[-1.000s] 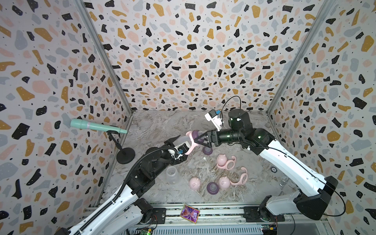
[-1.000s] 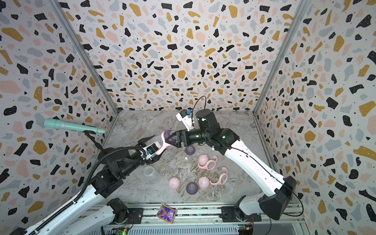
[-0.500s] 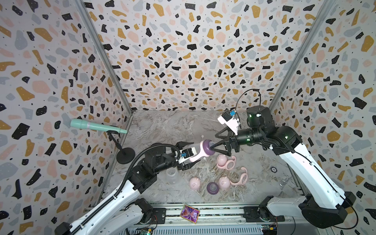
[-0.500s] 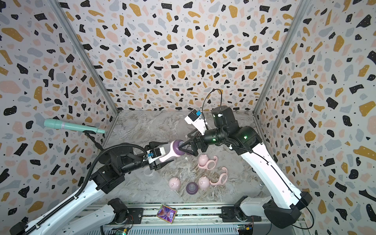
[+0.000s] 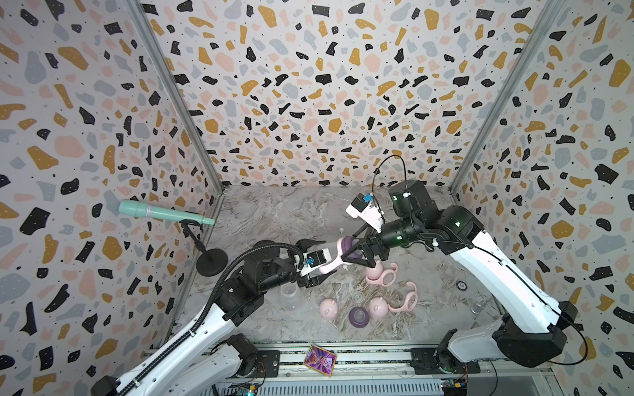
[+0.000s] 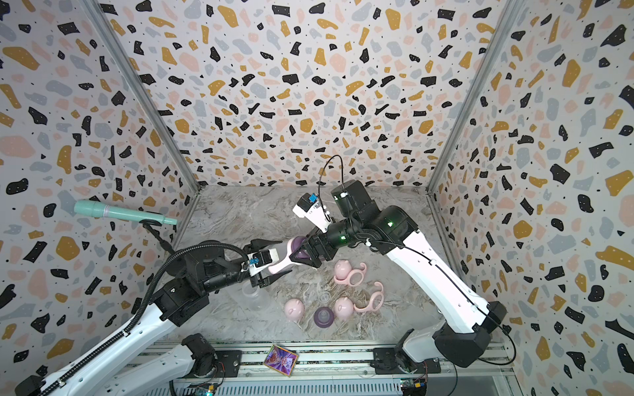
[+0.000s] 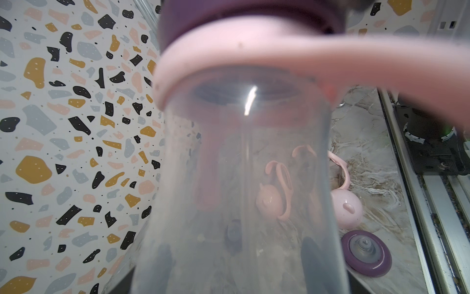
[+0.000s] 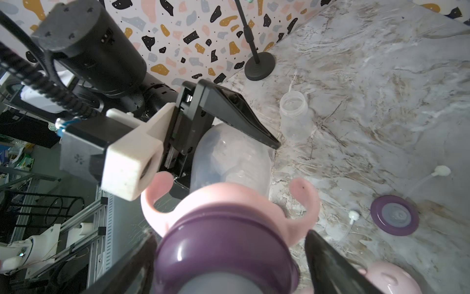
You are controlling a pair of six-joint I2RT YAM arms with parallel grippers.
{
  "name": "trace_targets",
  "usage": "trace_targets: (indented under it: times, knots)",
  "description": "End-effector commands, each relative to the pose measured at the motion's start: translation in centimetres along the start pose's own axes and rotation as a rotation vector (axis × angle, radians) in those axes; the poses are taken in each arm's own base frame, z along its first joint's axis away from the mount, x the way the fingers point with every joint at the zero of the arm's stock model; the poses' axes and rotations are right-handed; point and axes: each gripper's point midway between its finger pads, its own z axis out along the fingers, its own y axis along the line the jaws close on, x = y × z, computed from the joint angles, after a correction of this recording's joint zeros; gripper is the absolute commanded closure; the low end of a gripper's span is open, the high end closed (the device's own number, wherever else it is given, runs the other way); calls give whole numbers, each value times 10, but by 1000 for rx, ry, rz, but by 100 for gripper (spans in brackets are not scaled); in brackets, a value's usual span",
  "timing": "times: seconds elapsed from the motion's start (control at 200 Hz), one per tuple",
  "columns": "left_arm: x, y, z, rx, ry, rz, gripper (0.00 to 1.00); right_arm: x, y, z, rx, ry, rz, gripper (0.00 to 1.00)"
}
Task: Assemble the baby bottles
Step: Screw the nipple onto the baby bottle.
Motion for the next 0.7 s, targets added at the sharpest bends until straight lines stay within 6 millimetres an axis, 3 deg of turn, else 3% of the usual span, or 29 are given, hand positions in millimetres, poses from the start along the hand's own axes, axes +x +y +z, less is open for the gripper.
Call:
trace_targets:
  times: [0.0,0.155,0.375,0.611,0.696]
  knots:
    - [-24,14,-9,-66,-68,52,100,-6,5,-16,14,-27,30,11]
    - [-17,14,-8,-70,-46,57,100,-5,4,-19,9,-22,55,12]
    - [-18,15,-7,-72,-45,69,100,-2,2,-12,-14,1,73,22]
    - [-14,14,-4,-62,-22,87,100,-3,-1,-4,-26,17,85,22]
    - [-12,13,-4,-60,-16,90,100,-5,-2,-3,-26,12,88,27]
